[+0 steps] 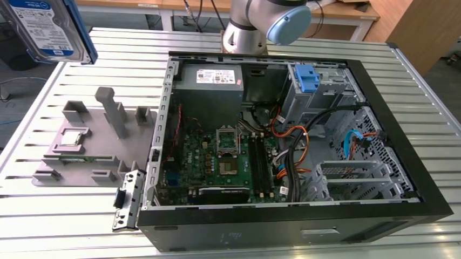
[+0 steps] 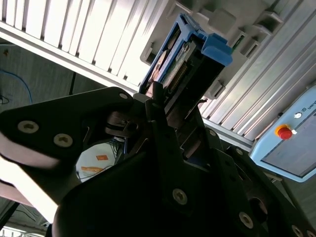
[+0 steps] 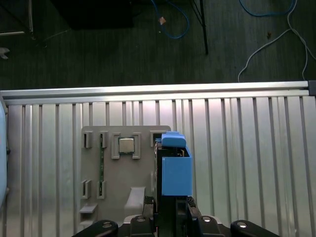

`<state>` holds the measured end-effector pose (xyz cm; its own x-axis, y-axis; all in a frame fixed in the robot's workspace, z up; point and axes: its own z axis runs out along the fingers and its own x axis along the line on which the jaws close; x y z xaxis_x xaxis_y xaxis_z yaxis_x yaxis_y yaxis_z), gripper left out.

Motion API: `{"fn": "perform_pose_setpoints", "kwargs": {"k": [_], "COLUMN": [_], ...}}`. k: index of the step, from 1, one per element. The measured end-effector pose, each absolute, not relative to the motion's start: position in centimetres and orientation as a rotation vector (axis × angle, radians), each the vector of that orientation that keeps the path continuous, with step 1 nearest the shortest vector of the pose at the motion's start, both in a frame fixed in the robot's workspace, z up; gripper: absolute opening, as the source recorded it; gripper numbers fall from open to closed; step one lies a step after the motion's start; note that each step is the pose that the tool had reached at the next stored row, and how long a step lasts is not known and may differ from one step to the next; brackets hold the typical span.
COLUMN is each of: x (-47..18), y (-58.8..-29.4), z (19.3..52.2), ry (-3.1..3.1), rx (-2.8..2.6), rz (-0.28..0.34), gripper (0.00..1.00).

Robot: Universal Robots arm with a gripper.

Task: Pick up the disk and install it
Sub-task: 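Pick up the disk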

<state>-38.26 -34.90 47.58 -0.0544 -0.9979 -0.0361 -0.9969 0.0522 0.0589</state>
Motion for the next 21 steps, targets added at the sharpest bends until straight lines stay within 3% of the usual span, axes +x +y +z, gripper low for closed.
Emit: {"fn": "perform_pose_setpoints", "kwargs": {"k": [21], "x": [-34.8], "y": [-34.9], "z": [47.6], "ry": [-2.268], "rx": [2.150], "rz": [-0.106], "gripper": [0.35]}}
